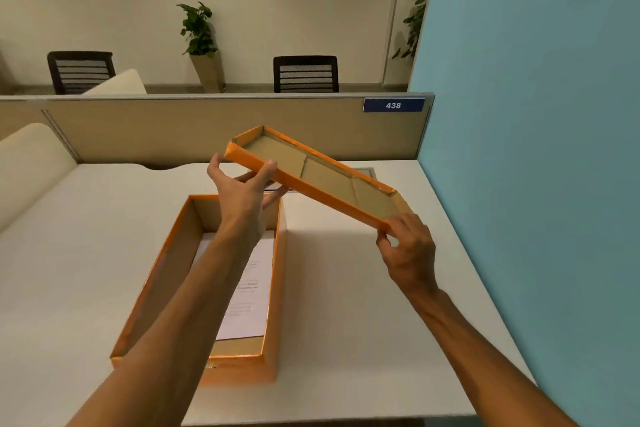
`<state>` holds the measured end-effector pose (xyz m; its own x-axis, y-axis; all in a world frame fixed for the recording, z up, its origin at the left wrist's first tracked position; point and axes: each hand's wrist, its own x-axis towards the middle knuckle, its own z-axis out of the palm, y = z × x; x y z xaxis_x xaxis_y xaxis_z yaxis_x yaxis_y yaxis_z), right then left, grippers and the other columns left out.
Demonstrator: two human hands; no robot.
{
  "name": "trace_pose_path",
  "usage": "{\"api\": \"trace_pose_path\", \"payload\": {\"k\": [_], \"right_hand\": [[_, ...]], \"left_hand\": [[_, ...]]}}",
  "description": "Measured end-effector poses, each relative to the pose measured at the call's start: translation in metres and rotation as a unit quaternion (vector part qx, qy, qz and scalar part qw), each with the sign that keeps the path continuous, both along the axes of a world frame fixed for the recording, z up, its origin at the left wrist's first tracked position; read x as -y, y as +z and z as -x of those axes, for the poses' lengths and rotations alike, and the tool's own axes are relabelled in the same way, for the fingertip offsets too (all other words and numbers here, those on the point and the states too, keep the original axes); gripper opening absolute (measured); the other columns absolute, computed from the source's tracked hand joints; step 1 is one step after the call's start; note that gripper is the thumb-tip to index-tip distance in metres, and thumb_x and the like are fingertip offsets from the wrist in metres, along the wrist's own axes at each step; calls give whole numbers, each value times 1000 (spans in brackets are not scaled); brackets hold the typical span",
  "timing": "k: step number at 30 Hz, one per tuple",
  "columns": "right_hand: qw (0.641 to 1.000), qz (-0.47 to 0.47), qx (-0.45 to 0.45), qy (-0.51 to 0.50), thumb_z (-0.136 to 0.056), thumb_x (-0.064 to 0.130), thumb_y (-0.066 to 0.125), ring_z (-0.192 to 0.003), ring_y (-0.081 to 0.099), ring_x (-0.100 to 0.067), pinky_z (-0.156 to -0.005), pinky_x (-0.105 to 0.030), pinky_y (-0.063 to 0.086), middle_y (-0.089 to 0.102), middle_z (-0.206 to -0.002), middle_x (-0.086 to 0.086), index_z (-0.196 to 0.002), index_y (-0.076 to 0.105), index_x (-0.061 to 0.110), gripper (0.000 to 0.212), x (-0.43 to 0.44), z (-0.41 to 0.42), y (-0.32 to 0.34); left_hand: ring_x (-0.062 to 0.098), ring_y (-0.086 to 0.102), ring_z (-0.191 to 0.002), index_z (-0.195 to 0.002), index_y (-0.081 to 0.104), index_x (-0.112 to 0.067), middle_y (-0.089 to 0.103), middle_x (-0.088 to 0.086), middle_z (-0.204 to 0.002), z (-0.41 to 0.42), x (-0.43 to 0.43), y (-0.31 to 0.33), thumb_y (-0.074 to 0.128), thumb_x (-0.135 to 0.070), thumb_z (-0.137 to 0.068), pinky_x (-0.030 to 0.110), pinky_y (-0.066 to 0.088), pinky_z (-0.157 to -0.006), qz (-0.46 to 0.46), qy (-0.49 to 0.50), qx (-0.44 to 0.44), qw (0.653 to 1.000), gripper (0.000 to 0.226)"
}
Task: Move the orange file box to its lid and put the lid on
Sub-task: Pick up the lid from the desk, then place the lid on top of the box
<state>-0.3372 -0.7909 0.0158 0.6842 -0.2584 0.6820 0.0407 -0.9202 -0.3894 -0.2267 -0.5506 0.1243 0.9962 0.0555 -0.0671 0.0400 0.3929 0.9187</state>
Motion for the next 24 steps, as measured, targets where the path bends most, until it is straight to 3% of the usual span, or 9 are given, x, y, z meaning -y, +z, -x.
{"api": "trace_pose_path", "payload": {"k": [3, 8, 11, 14, 19, 24], "right_hand": [[998, -57, 5, -3, -83, 23, 75, -87, 68, -31, -76, -46, 60, 71, -99, -17, -102, 69, 1, 29, -13, 6, 13], [983, -180, 21, -29, -83, 29, 74, -77, 62, -15, -75, -36, 61, 68, -92, -6, -97, 67, 9, 25, -65, 26, 47], [973, -225, 34, -49, -83, 41, 72, -75, 63, -14, -76, -32, 58, 70, -95, -2, -96, 66, 15, 30, -89, 35, 71], [960, -270, 54, -56, -84, 39, 73, -73, 63, -7, -74, -33, 59, 69, -94, 5, -95, 66, 22, 22, -107, 42, 94], [909, -412, 61, -16, -82, 30, 77, -89, 68, -16, -77, -37, 55, 71, -106, 5, -121, 63, 26, 42, -118, 51, 124], [833, -553, 9, 20, -82, 25, 76, -94, 65, -25, -79, -52, 55, 65, -114, 3, -119, 61, 36, 41, -131, 53, 132]], "left_hand": [[28, 68, -107, -151, 15, -35, 57, 11, -119, 2, -3, 8, 78, -15, -83, 53, 60, -84, 0, -39, 19, 999, 95], [23, 61, -115, -148, 28, -29, 53, 6, -130, 18, -42, -5, 79, -36, -80, 47, 55, -95, -103, -144, 52, 983, 85], [25, 59, -120, -147, 34, -24, 53, 7, -135, 27, -64, -20, 79, -36, -81, 41, 53, -96, -151, -194, 48, 968, 81], [26, 58, -122, -146, 37, -21, 55, 7, -133, 34, -83, -27, 76, -33, -83, 39, 52, -97, -185, -223, 56, 955, 75], [29, 52, -129, -147, 37, -17, 51, 12, -143, 38, -110, -25, 75, -32, -84, 53, 43, -110, -199, -231, 59, 951, 76], [36, 51, -132, -151, 31, -18, 46, 12, -150, 42, -138, -21, 70, -32, -88, 57, 42, -108, -199, -251, 23, 947, 75]]}}
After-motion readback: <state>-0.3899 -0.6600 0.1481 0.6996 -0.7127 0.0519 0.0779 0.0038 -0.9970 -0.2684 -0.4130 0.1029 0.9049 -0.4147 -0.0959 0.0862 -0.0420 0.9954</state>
